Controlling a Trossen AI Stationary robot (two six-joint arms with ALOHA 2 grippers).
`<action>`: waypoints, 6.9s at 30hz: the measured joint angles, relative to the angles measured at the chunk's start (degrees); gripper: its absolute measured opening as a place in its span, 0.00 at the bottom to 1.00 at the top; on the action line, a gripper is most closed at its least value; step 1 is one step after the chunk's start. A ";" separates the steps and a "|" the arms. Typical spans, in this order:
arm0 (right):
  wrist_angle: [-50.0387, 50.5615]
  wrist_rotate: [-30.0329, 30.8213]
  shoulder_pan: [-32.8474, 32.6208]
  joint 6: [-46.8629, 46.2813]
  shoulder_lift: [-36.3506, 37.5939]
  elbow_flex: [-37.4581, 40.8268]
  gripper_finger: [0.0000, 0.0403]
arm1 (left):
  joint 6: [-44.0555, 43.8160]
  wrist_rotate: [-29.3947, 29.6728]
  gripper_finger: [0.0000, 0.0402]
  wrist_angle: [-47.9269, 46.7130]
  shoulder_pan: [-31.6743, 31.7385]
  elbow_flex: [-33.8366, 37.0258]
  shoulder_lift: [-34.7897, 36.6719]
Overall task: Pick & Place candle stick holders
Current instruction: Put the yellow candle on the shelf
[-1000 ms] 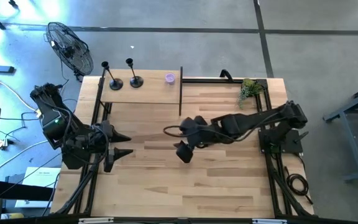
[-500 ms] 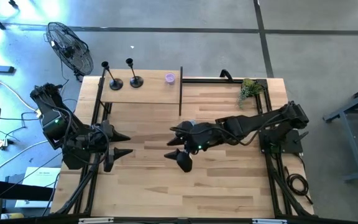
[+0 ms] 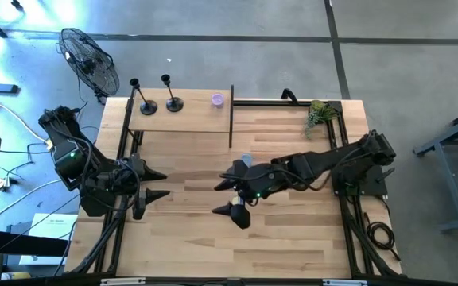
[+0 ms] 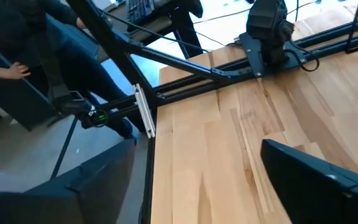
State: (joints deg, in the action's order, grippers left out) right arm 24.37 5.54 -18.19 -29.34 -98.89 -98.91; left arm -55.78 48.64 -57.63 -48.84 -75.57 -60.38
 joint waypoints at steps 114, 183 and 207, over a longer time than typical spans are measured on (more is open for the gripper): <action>39.69 -5.19 6.77 -21.19 -14.70 -9.66 0.96 | -1.48 5.41 0.60 0.06 0.09 0.02 -1.03; 33.64 -7.63 6.95 -25.69 -26.84 -3.26 0.97 | -1.30 3.28 0.60 -0.92 0.07 -0.02 -1.03; 32.31 -10.61 7.33 -24.39 -29.18 -3.32 0.96 | -1.33 2.62 0.60 -0.90 0.07 0.00 -1.01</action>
State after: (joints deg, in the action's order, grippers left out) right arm 56.68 -5.07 -10.87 -53.73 -128.07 -102.24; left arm -57.10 51.27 -58.52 -48.77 -75.57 -61.39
